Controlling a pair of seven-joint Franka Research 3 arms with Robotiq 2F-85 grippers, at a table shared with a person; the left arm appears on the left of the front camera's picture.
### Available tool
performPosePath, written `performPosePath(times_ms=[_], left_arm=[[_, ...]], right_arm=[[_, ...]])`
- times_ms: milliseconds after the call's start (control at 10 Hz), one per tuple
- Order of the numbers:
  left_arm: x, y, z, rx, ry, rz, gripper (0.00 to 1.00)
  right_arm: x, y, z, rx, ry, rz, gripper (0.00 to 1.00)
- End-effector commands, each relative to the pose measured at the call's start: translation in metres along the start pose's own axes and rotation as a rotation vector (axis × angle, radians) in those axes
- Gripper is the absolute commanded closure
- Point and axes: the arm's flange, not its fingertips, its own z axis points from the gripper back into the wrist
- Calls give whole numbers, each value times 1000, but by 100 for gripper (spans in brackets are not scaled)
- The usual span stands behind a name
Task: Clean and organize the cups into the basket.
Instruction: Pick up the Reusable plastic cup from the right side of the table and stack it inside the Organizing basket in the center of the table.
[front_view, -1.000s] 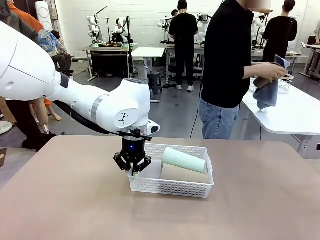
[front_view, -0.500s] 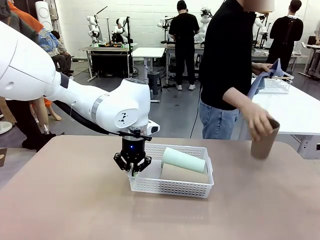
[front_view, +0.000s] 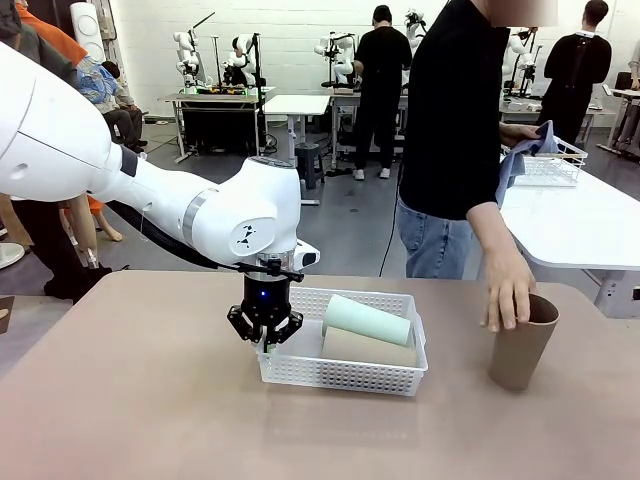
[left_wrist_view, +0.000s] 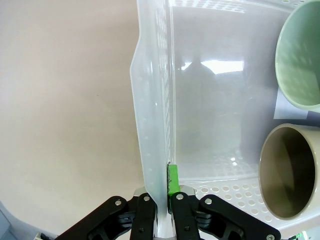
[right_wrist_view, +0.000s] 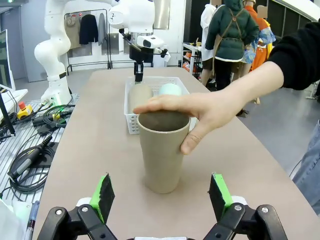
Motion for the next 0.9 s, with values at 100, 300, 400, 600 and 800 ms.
performPosePath(times_ms=[100, 300, 400, 600, 800], left_arm=[[-1, 1, -4, 11, 0, -8, 100], [-1, 1, -4, 11, 0, -8, 100], [-1, 1, -4, 11, 0, -8, 100], [-1, 1, -4, 11, 0, -8, 100], [-1, 1, -4, 11, 0, -8, 100]], right_arm=[[0, 5, -2, -3, -4, -7, 0], [0, 0, 0, 0, 0, 0, 0], [-21, -5, -14, 26, 23, -30, 0], [-58, -17, -38, 58, 78, -77, 0], [-83, -21, -57, 96, 119, -95, 0]])
